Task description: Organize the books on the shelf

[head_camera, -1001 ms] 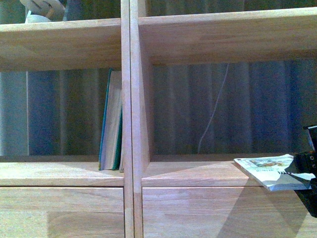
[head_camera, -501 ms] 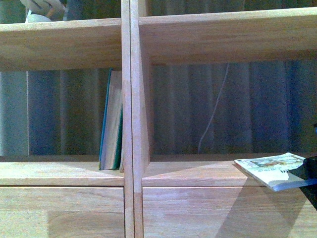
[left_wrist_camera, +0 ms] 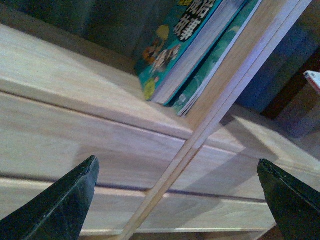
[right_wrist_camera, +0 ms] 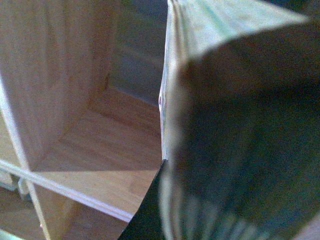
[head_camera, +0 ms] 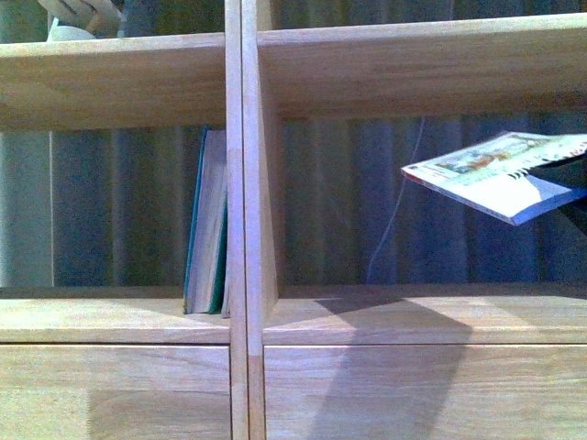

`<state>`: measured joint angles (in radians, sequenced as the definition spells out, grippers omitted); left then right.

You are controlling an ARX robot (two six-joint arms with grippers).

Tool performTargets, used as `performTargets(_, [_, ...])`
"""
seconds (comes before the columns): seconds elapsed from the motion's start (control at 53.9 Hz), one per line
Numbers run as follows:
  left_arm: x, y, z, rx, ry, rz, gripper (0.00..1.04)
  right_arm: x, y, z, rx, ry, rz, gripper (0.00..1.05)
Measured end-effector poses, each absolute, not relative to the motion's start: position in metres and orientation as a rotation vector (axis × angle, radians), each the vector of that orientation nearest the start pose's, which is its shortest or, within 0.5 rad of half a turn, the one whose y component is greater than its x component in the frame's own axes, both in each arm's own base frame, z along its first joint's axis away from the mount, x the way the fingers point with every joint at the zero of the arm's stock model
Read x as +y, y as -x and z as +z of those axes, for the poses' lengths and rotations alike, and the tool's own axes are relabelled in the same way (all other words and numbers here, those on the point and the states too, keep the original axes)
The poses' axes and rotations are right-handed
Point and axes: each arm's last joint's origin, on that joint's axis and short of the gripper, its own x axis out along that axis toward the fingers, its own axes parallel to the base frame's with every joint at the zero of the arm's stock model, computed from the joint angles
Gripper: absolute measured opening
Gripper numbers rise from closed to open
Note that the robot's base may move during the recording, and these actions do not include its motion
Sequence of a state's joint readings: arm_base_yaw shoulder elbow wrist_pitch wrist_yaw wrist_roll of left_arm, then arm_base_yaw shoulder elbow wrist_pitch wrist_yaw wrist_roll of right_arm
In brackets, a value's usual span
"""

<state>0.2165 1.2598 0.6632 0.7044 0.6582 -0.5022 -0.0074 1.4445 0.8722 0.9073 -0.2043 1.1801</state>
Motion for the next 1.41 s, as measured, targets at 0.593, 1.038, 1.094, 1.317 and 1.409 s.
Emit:
performTargets(0.593, [-0.096,-0.349,0.321,0.113,0.733,-0.82,0.98,0.025,-0.306,0.332,-0.263,-0.959,0.629,0.07])
performTargets(1.038, [-0.166,-0.331,0.327,0.085,0.784,-1.119,0.98,0.028,-0.305,0.331,-0.272,-0.949,0.723,0.07])
performTargets(1.094, [-0.17,-0.327,0.328,0.062,0.779,-1.151,0.98,0.028,-0.308,0.328,-0.262,-0.958,0.719,0.07])
performTargets(1.317, [-0.171,-0.318,0.331,0.037,0.761,-1.205,0.98,0.028,-0.314,0.318,-0.244,-1.01,0.726,0.07])
performTargets(1.409, [-0.171,-0.318,0.331,0.044,0.753,-1.201,0.98,0.031,-0.311,0.317,-0.247,-1.027,0.76,0.07])
